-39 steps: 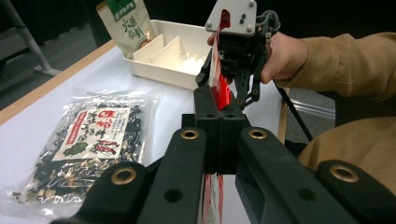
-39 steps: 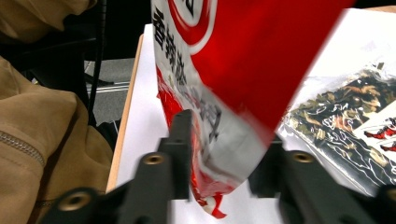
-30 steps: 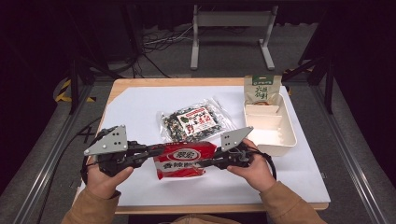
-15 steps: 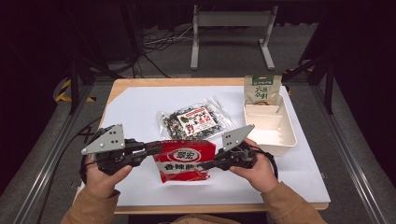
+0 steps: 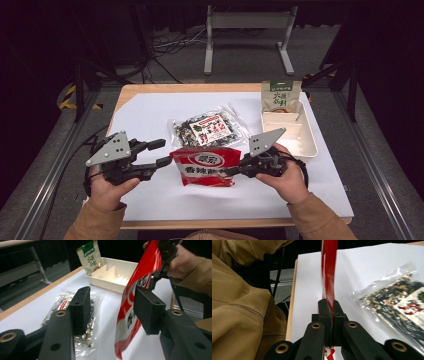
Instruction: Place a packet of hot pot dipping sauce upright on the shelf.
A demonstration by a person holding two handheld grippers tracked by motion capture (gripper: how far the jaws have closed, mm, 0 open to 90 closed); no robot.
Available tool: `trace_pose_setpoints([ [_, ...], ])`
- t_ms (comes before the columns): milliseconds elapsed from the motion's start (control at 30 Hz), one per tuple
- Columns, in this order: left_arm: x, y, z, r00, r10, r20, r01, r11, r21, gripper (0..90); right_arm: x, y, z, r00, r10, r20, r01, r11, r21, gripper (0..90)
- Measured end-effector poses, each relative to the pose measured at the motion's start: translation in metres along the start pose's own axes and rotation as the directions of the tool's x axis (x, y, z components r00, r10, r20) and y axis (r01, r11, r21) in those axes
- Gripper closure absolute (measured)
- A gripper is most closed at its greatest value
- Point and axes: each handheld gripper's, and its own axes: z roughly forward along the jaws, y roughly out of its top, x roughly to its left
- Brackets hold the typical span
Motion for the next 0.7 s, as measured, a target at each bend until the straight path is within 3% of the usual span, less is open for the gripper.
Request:
trace_pose_setpoints([
  [300, 0.012, -0.014, 0.002, 0.9988, -0.03, -0.039, 0.031, 0.9992, 0.026, 45.8, -0.004, 0.006, -0.036, 0.9963, -0.009, 0.085, 0.008, 1.0, 0.008, 90.0],
  [700, 0.023, -0.024, 0.002, 0.9953, -0.059, -0.076, 0.063, 0.9971, 0.043, 43.1, -0.012, 0.015, -0.068, 0.9867, -0.015, 0.162, 0.012, 1.0, 0.021, 90.0],
])
